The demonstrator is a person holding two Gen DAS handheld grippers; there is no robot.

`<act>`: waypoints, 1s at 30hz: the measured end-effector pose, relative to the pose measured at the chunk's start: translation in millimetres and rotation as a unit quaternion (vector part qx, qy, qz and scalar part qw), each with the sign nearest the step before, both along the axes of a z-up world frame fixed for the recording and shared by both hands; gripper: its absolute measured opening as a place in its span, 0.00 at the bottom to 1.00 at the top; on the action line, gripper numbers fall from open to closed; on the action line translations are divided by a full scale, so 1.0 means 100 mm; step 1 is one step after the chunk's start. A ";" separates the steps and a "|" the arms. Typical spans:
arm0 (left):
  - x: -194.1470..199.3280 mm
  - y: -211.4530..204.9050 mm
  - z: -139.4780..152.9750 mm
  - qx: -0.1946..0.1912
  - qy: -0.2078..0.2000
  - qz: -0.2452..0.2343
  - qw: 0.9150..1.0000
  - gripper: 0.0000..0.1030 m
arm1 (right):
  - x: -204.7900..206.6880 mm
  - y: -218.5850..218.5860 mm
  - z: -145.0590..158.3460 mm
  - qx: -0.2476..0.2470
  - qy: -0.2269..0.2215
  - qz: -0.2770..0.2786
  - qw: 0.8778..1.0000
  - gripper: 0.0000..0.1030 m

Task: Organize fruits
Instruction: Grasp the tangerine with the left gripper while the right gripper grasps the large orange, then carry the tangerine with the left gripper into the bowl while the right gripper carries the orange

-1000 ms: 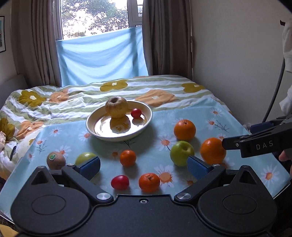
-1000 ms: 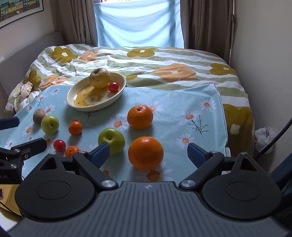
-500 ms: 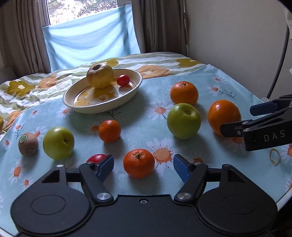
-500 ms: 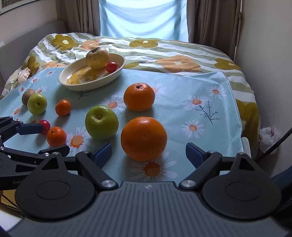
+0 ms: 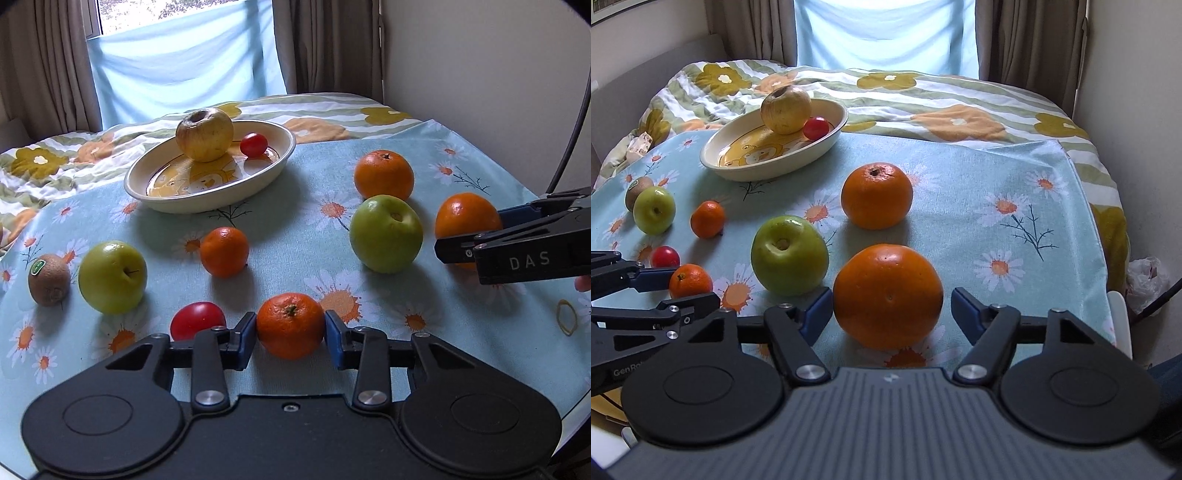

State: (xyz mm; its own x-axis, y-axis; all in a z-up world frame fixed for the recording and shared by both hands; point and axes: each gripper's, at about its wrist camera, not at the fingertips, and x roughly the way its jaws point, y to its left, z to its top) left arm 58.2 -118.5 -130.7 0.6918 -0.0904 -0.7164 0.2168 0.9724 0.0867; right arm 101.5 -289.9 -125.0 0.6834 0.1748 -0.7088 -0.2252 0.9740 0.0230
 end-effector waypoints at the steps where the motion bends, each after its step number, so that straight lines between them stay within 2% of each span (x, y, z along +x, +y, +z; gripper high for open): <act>1: -0.01 0.00 0.00 0.001 0.000 0.000 1.000 0.41 | 0.01 0.00 0.00 0.000 0.000 0.001 1.000 0.80; 16: -0.13 0.03 0.10 -0.004 0.002 0.007 1.000 0.41 | 0.00 -0.01 0.03 0.006 -0.001 0.005 1.000 0.74; 24: -0.28 0.05 0.37 -0.014 -0.012 0.010 1.000 0.41 | -0.11 -0.05 0.29 0.016 0.001 -0.009 1.000 0.74; 30: -0.38 0.15 0.73 -0.024 -0.030 0.028 0.999 0.41 | -0.23 -0.02 0.62 0.021 -0.001 -0.009 1.000 0.74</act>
State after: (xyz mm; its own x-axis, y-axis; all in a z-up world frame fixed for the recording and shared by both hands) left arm 19.9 -103.6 -57.8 0.7386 -0.0833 -0.6690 0.1576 0.9862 0.0512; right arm 78.2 -292.3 -62.8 0.6887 0.1917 -0.6992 -0.2080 0.9761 0.0627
